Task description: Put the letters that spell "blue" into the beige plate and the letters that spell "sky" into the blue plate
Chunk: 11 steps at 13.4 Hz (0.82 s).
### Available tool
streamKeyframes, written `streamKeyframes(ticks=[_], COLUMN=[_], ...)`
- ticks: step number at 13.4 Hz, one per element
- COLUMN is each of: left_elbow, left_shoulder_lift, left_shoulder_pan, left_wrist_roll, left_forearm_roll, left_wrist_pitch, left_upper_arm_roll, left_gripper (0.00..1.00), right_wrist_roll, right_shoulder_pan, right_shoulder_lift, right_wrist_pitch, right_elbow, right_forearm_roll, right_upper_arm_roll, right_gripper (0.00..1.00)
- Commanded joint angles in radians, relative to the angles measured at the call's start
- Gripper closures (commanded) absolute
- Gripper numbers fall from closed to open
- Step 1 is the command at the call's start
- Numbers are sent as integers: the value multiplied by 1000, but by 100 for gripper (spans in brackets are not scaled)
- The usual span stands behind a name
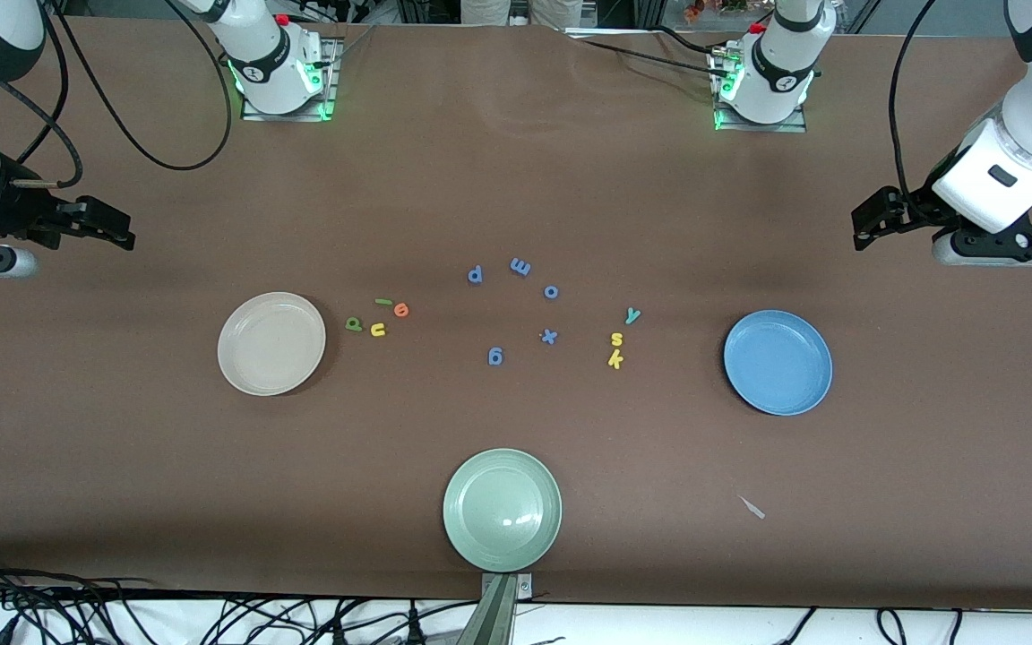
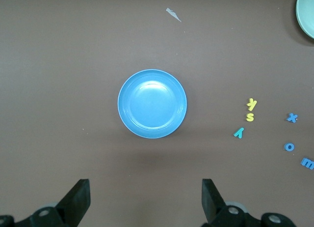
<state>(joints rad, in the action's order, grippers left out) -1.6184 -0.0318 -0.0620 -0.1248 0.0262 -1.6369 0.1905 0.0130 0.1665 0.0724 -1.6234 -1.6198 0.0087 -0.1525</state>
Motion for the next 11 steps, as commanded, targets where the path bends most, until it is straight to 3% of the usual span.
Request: streamKeyframes(ticks=[1,11], left_elbow=[14,14], left_shoulder_lift=[4,4], left_shoulder_pan=[-6,-6], left_wrist_roll=[25,24], left_forearm_roll=[-12,-12], left_wrist_pitch=[19,19], left_upper_arm_roll=[3,4], left_gripper=[0,0], right_wrist_roll=[-19,-21], right_shoulder_pan=[-1,-1], right_shoulder_lift=[9,9], right_wrist_pitch=[22,30], right_elbow=[24,24], right_forearm_roll=[8,8], right_upper_arm_roll=[1,2], right_gripper=[0,0])
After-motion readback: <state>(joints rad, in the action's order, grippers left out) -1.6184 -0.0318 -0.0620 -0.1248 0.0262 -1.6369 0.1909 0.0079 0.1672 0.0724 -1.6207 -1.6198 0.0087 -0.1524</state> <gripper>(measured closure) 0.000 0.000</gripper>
